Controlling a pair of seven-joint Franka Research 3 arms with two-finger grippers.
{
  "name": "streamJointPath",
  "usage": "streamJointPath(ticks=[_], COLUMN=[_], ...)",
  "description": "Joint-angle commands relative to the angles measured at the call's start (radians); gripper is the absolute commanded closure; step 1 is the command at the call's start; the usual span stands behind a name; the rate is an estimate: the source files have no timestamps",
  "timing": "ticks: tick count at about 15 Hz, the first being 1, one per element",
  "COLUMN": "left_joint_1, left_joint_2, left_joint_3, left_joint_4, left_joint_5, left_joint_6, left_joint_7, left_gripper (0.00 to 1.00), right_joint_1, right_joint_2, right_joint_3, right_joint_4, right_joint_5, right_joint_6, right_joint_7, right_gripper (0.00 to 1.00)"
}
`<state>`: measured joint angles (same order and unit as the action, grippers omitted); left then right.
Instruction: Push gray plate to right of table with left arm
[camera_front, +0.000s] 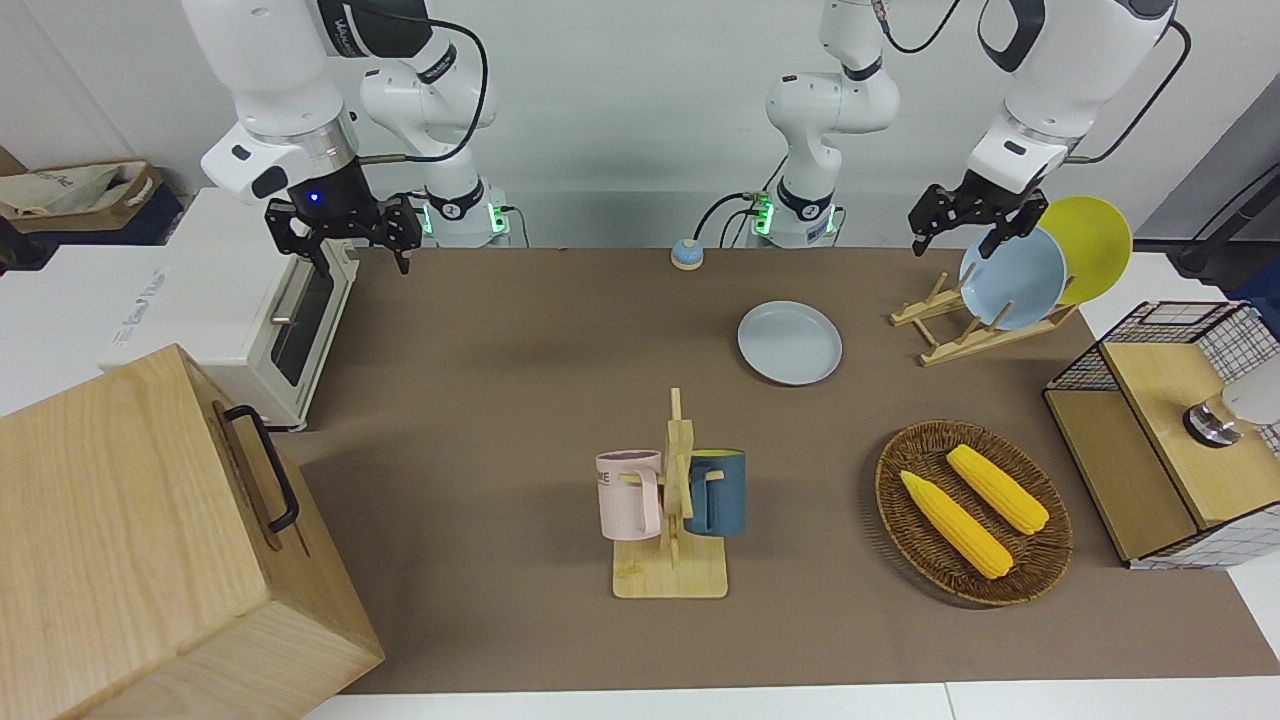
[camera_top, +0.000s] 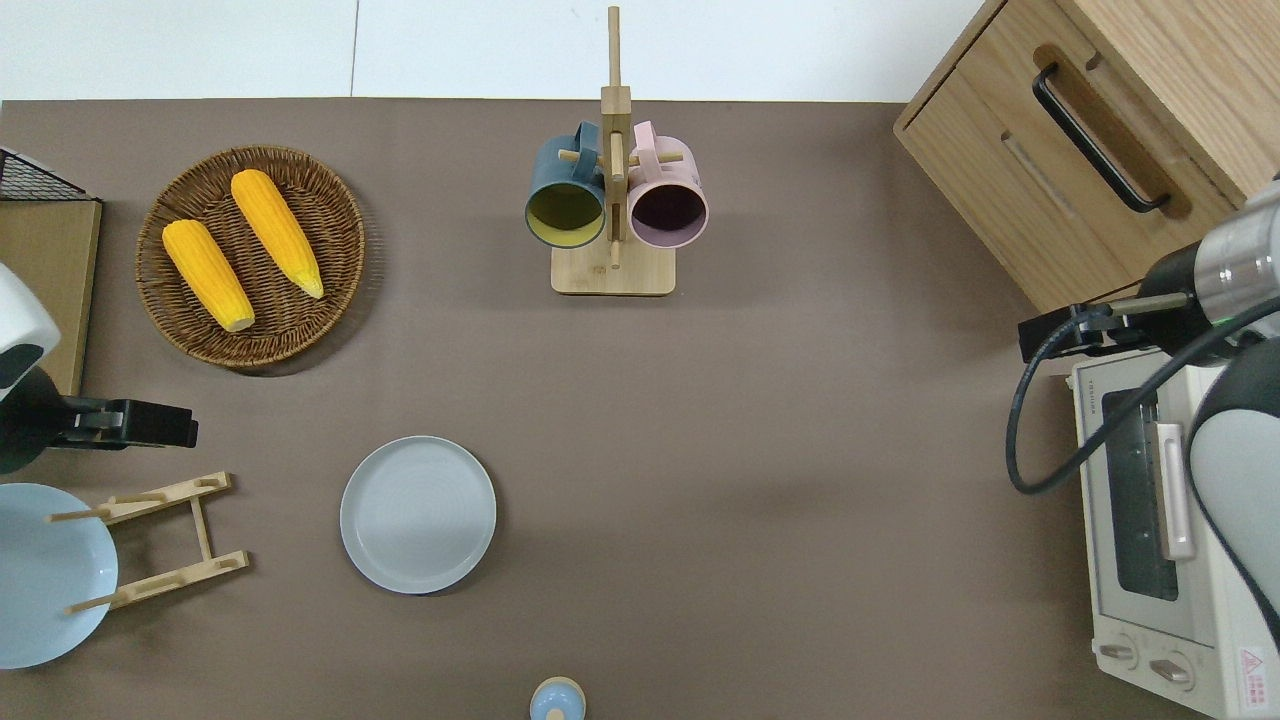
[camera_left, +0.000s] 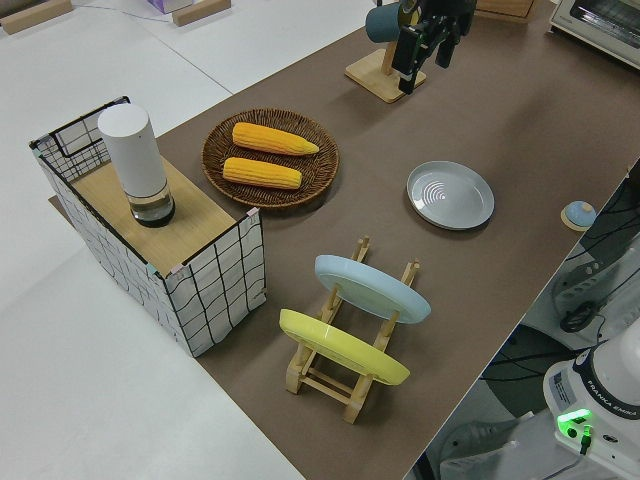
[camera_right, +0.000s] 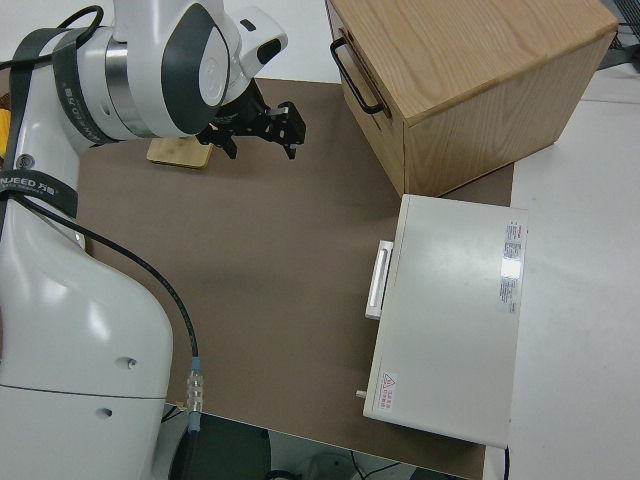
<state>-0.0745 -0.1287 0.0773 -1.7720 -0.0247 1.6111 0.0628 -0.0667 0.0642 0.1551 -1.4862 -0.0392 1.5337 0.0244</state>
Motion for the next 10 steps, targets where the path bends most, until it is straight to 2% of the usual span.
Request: streamJointPath(ticks=[1, 10], left_joint_1=[-0.013, -0.013], left_joint_2=[0.003, -0.012], left_joint_3=[0.006, -0.024], left_joint_4=[0.011, -0.035], left_joint_5=[-0.003, -0.004], left_joint_6=[-0.019, -0.016], left_joint_7=[-0.001, -0.012], left_gripper=[0.01, 0.01], right_joint_1=[-0.001, -0.001], right_joint_2=[-0.006, -0.006], right_joint_3=[0.0, 0.0], right_joint_4=[0.001, 0.001], right_joint_5=[0.007, 0.007], right_joint_6=[-0.01, -0.01], right_joint_7=[0.003, 0.003], right_gripper=[0.017, 0.017])
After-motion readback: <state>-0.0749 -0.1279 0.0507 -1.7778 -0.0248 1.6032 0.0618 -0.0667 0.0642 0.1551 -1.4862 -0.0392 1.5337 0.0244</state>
